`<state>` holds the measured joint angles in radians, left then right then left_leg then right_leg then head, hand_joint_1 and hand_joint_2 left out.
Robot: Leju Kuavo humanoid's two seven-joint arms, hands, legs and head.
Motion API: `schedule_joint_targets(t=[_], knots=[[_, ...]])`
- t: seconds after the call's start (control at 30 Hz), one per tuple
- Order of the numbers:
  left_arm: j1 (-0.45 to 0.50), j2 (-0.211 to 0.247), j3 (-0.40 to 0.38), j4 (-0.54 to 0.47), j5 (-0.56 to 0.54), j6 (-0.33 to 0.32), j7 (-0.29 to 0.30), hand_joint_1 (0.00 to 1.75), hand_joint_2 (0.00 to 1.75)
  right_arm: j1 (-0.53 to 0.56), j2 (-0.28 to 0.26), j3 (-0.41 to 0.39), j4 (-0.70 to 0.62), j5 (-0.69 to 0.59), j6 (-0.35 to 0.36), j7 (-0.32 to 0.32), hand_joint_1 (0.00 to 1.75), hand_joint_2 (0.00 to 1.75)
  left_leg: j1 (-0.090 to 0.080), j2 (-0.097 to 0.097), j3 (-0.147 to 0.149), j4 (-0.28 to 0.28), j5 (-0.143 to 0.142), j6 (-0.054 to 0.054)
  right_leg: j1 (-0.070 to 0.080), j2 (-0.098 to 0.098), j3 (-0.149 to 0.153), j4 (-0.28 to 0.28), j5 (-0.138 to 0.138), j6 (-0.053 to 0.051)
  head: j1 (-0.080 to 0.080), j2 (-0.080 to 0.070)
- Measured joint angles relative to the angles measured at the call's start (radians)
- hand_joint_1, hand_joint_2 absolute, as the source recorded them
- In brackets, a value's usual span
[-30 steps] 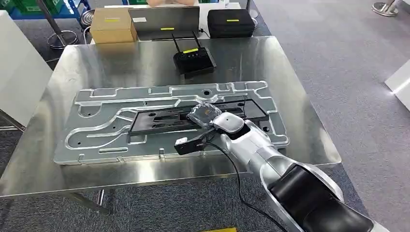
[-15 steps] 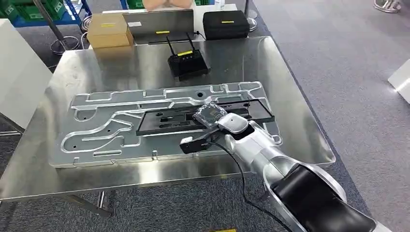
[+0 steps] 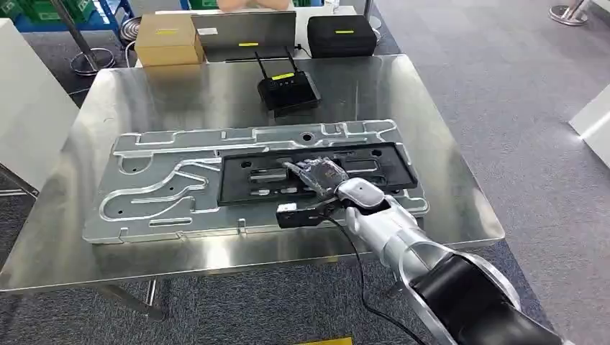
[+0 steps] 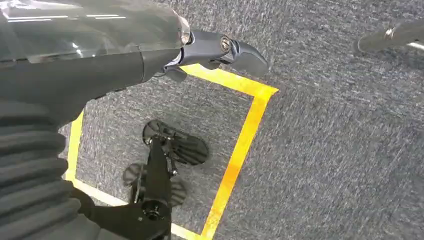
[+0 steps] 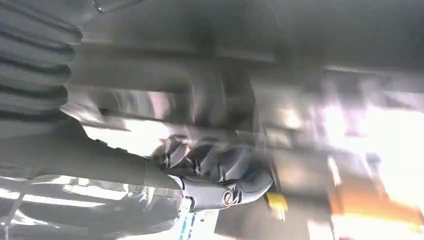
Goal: Take the parts from the cabinet and place them on the table.
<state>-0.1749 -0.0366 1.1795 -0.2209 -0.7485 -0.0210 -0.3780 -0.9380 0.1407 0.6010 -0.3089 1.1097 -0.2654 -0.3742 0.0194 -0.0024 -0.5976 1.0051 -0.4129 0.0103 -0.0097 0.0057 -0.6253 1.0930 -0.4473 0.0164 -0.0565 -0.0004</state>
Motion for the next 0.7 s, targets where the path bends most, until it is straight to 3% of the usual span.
schedule_joint_targets(t=[0.03,0.07,0.17,0.23,0.27,0.33,0.37,0.4,0.43,0.53,0.57,0.7], knots=[[0.0,-0.002,0.0,0.0,0.0,0.002,0.0,0.0,0.0,-0.002,0.003,-0.029,-0.012,-0.047,-0.019,-0.054,0.0,0.0,0.0,0.001,-0.001,0.0,-0.001,-0.004,0.002,0.0,0.032,-0.07,0.016,-0.007,0.0,0.0],[-0.001,-0.002,0.0,0.0,0.0,0.004,0.0,0.0,0.0,-0.006,0.013,-0.062,-0.027,-0.096,-0.029,-0.109,0.0,0.0,-0.006,0.002,-0.006,0.003,-0.001,-0.011,0.01,-0.002,0.037,-0.081,0.008,-0.009,0.0,0.0],[-0.001,-0.003,0.0,0.0,0.0,0.008,-0.002,0.0,0.0,0.003,0.027,-0.145,-0.096,-0.238,-0.022,-0.263,0.0,0.0,-0.004,0.002,-0.006,-0.002,0.003,-0.028,0.014,0.0,0.03,-0.08,0.009,-0.02,0.0,0.0],[0.0,-0.003,0.0,0.0,0.0,0.009,-0.005,0.0,0.0,0.013,0.034,-0.189,-0.176,-0.335,-0.001,-0.305,0.0,0.0,0.0,0.001,-0.013,0.014,-0.012,-0.039,0.004,-0.003,0.037,-0.095,0.018,-0.034,0.0,0.0],[0.001,-0.003,0.0,0.0,0.0,0.009,-0.005,0.0,0.0,0.026,0.034,-0.201,-0.23,-0.398,0.015,-0.306,0.0,0.0,0.0,0.001,-0.034,0.061,-0.045,-0.043,0.003,-0.005,0.037,-0.096,0.018,-0.041,0.0,0.0],[0.005,-0.003,0.0,0.0,0.0,0.011,-0.005,0.0,0.0,0.067,0.024,-0.205,-0.352,-0.554,0.055,-0.306,0.0,0.0,0.001,0.001,-0.107,0.225,-0.123,-0.049,0.006,-0.005,0.038,-0.095,0.016,-0.045,0.0,0.0],[0.008,-0.003,0.0,0.0,0.0,0.013,-0.005,0.0,0.0,0.091,0.016,-0.207,-0.401,-0.614,0.071,-0.306,0.0,0.0,0.001,0.001,-0.142,0.297,-0.149,-0.051,0.007,-0.005,0.038,-0.095,0.016,-0.045,0.0,0.0],[0.012,-0.003,0.0,0.0,0.0,0.013,-0.005,0.0,0.0,0.12,0.002,-0.21,-0.468,-0.69,0.089,-0.306,0.0,0.0,0.001,0.001,-0.16,0.33,-0.15,-0.051,0.008,-0.005,0.038,-0.094,0.014,-0.045,0.0,0.0],[0.016,-0.003,0.0,0.0,0.0,0.013,-0.005,0.0,0.0,0.154,-0.015,-0.215,-0.543,-0.758,0.098,-0.307,0.0,0.0,0.001,0.001,-0.15,0.307,-0.125,-0.05,0.008,-0.005,0.041,-0.094,0.012,-0.045,0.0,0.0],[0.027,-0.001,0.0,0.0,0.0,0.014,-0.01,0.0,0.0,0.249,-0.067,-0.236,-0.787,-0.855,0.068,-0.307,0.0,0.0,0.001,0.001,-0.018,0.046,0.007,-0.039,0.007,-0.004,0.053,-0.087,-0.002,-0.036,0.0,0.0],[0.031,0.0,0.002,0.0,-0.001,0.014,-0.013,0.0,0.0,0.279,-0.087,-0.248,-0.879,-0.859,0.042,-0.307,0.0,0.0,-0.005,0.0,0.003,0.019,-0.015,-0.034,0.014,-0.003,0.05,-0.083,-0.006,-0.029,0.0,0.0],[0.052,0.001,0.009,0.0,-0.001,0.013,-0.02,0.0,0.0,0.373,-0.153,-0.29,-1.13,-0.876,0.02,-0.307,0.0,0.0,-0.004,-0.001,0.002,0.006,-0.015,-0.01,0.013,-0.002,0.049,-0.085,-0.007,-0.009,0.0,0.0]])
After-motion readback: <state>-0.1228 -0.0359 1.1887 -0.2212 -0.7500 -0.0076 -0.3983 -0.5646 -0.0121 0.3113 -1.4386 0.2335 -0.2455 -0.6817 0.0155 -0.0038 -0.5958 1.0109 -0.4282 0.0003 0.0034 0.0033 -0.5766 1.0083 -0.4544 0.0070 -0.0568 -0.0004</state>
